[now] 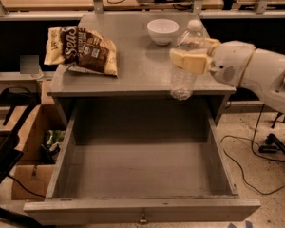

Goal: Place water bottle into top drawer

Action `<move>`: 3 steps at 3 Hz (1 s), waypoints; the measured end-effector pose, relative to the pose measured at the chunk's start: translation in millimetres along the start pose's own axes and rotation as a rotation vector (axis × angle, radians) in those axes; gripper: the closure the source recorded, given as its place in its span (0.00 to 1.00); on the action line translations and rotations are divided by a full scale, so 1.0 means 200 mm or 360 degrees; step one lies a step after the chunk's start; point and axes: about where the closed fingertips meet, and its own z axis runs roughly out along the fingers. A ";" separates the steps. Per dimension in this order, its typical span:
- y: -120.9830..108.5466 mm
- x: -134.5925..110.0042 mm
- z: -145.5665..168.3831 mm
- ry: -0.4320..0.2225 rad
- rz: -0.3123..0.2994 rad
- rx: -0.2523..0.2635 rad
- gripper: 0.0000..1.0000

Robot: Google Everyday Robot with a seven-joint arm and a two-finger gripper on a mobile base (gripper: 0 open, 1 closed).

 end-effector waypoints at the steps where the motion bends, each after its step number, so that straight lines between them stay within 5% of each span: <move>1: 0.26 0.12 0.06 -0.0072 0.0086 -0.0190 1.00; 3: 0.34 0.17 0.13 -0.0075 0.0085 -0.0252 1.00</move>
Offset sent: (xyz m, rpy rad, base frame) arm -0.0337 0.0407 -0.0263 0.0671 0.0207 0.1192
